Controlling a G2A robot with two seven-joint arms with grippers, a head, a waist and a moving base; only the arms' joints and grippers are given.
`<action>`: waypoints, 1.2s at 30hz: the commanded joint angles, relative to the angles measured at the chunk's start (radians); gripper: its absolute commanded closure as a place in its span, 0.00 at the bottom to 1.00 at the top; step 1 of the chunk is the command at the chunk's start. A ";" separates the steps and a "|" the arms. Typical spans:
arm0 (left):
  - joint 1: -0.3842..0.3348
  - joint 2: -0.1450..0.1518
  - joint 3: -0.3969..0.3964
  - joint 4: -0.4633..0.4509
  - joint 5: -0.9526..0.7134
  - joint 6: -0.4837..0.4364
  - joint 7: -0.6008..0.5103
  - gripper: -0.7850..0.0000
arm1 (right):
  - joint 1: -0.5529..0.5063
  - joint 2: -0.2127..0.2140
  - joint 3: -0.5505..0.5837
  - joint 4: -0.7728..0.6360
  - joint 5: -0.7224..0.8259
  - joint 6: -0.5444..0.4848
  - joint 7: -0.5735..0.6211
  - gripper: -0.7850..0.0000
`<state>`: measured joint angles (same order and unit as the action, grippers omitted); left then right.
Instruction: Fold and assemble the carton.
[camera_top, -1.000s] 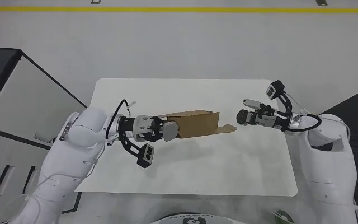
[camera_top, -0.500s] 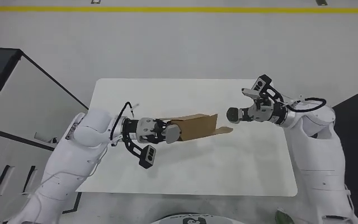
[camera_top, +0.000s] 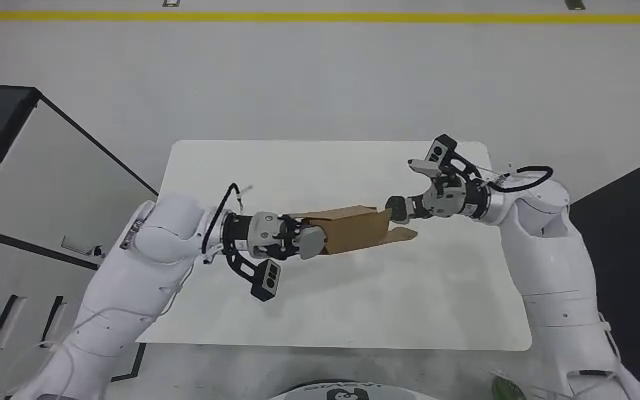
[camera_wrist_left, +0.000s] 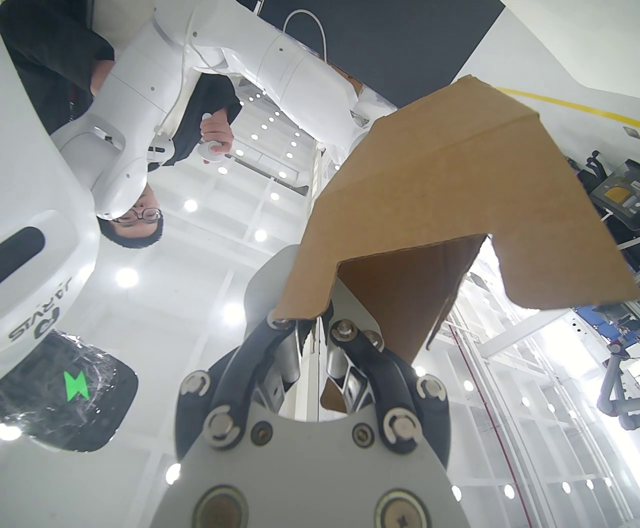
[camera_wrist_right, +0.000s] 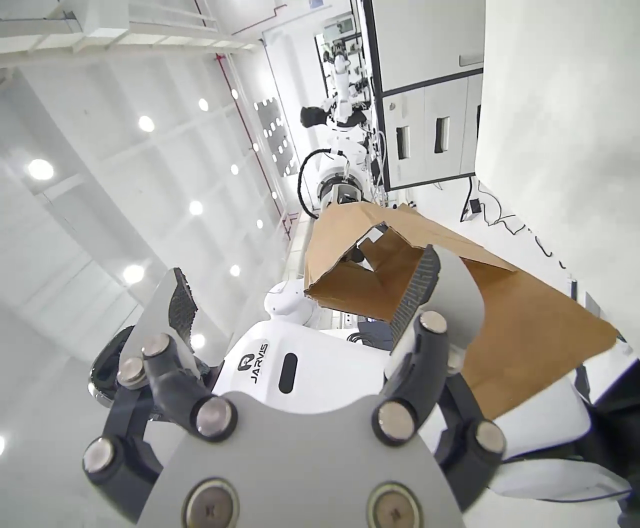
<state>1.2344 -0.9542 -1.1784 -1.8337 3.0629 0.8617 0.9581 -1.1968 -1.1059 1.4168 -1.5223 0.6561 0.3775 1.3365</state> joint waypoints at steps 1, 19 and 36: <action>-0.001 0.000 0.003 -0.001 0.009 0.005 -0.004 1.00 | 0.003 0.000 -0.011 0.005 0.005 0.003 0.001 0.00; -0.034 0.030 0.000 -0.010 0.009 -0.017 0.017 1.00 | -0.010 0.010 -0.070 -0.025 0.071 0.024 0.007 0.11; -0.057 0.067 0.031 -0.007 0.009 0.004 -0.003 1.00 | -0.007 0.018 -0.107 -0.022 0.120 0.019 -0.011 0.22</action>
<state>1.1791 -0.8899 -1.1488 -1.8418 3.0718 0.8670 0.9530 -1.2024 -1.0891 1.3078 -1.5432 0.7730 0.3974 1.3259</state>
